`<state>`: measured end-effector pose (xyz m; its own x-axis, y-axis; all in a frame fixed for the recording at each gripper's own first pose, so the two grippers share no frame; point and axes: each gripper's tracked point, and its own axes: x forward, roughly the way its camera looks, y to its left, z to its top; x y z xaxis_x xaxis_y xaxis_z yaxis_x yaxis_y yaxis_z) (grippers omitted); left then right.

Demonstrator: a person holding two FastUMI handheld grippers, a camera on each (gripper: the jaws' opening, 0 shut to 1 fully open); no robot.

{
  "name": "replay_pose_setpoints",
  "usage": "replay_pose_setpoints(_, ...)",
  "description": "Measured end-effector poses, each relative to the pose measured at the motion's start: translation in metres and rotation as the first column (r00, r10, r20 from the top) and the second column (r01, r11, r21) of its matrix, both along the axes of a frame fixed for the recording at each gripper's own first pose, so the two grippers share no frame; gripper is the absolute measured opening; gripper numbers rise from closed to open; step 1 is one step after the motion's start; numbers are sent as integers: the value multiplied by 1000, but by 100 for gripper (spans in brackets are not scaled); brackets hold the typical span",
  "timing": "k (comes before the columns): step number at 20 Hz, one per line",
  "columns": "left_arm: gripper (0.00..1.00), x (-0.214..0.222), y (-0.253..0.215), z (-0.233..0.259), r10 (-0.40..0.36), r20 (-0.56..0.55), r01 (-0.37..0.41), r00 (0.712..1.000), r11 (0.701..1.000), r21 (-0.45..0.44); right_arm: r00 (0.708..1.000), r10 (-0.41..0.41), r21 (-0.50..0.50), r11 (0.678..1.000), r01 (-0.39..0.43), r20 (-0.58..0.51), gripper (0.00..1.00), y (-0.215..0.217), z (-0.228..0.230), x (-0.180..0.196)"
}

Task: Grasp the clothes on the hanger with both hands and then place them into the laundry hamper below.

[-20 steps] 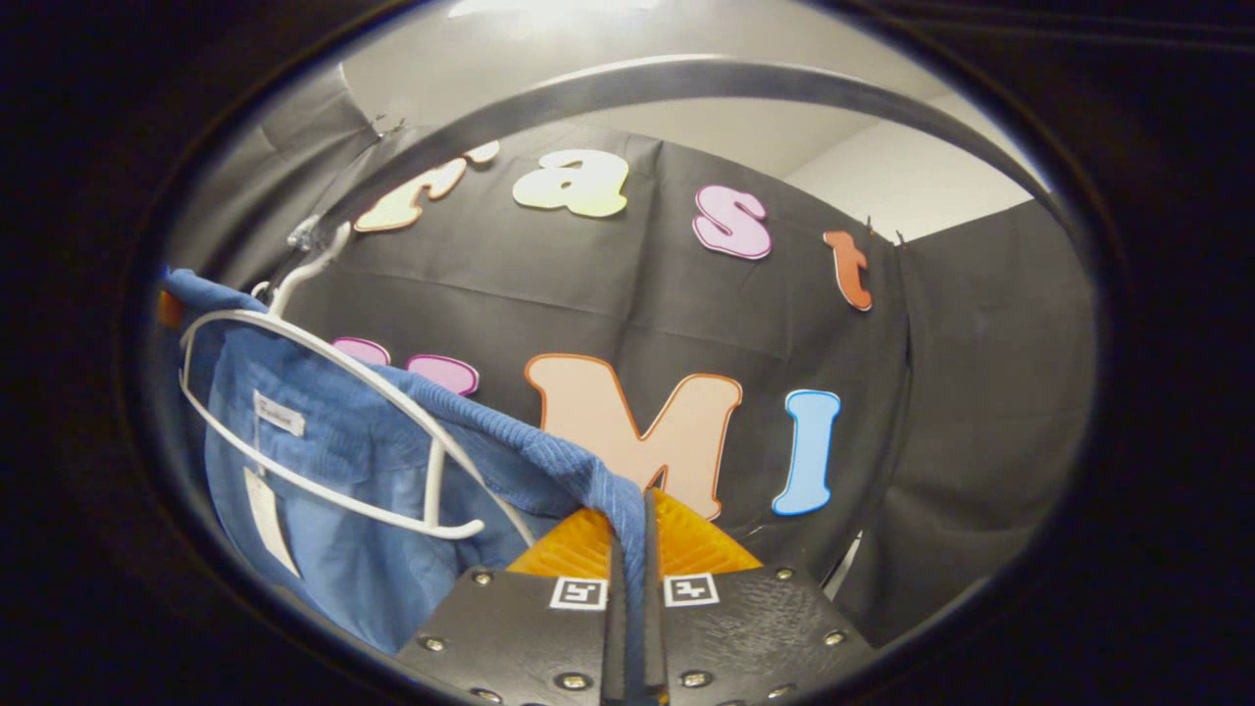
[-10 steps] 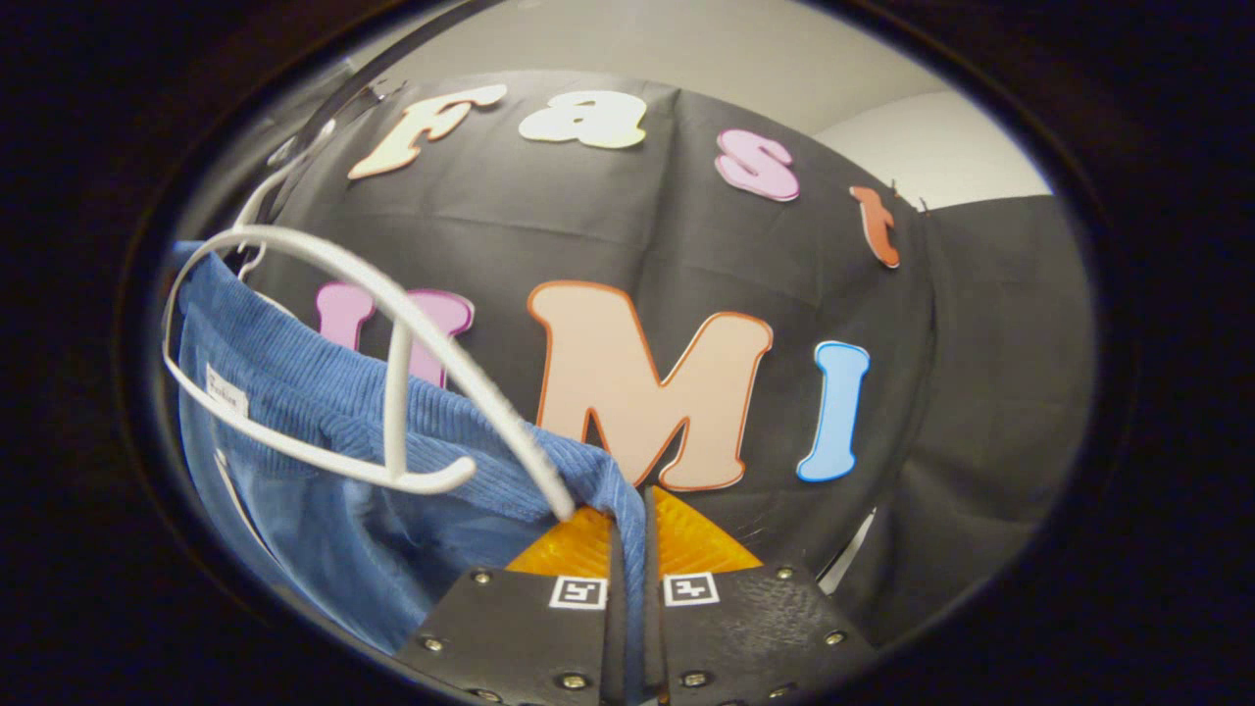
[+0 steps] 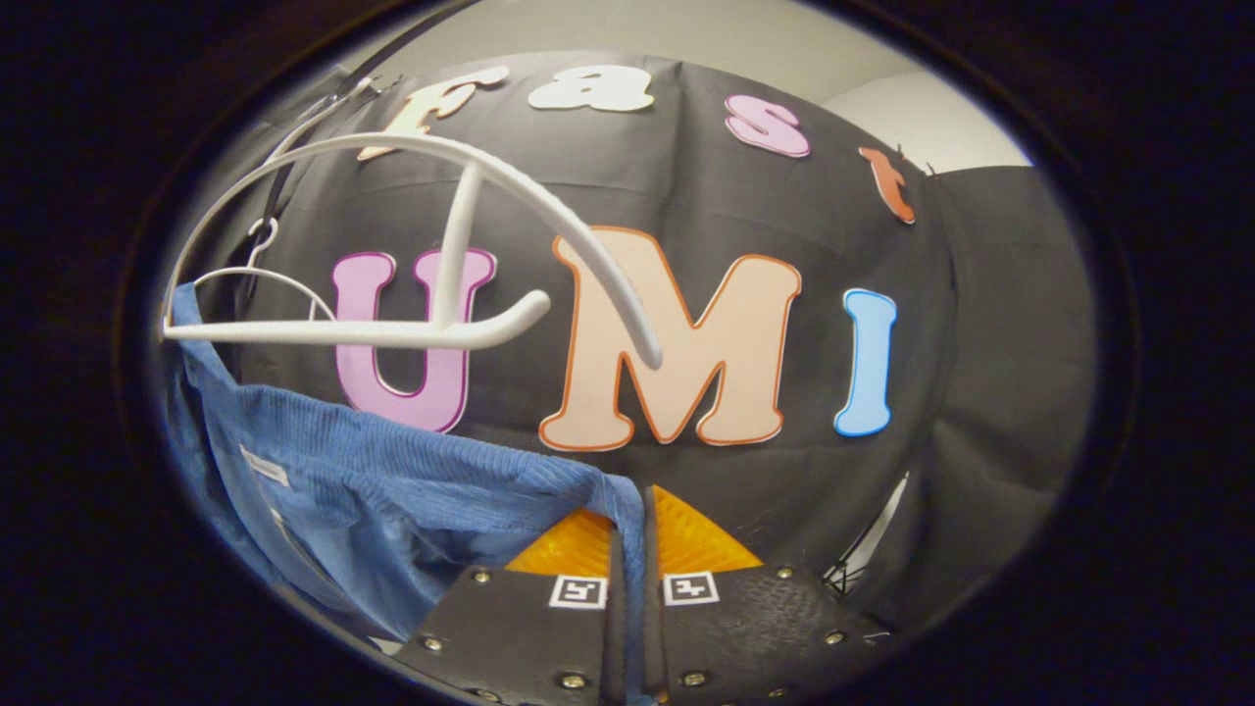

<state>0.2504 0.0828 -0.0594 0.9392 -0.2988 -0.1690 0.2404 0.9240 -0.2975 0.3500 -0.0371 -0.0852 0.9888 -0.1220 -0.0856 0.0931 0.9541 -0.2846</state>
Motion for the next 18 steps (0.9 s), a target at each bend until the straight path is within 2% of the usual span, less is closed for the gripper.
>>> replay_pose_setpoints(4, 2, -18, 3, -12, 10, 24, -12, 1000, 997, 74, 1000, 17, -41, 999, -17, 7, 7, 3, 3, -21)
replay_pose_setpoints(10, 2, -73, -4, -1, 52, 46, -56, 998, 995, 81, 999, 22, -67, 998, -20, 31, 7, 1, 33, -74)
replay_pose_setpoints(12, 2, -88, -11, 9, 42, 77, -48, 996, 995, 89, 998, 25, -80, 997, -21, 50, 7, 2, 48, -94)
replay_pose_setpoints(16, 2, -106, -35, 17, 7, 69, -12, 998, 997, 79, 998, 34, -74, 997, -30, 59, 7, 5, 69, -127)
replay_pose_setpoints(17, 2, -110, -42, 20, -3, 77, -3, 997, 997, 78, 997, 38, -65, 997, -34, 64, 2, 7, 72, -134)
replay_pose_setpoints(18, 2, -114, -50, 23, -14, 80, 8, 997, 997, 83, 997, 43, -55, 998, -39, 64, 7, 9, 74, -140)
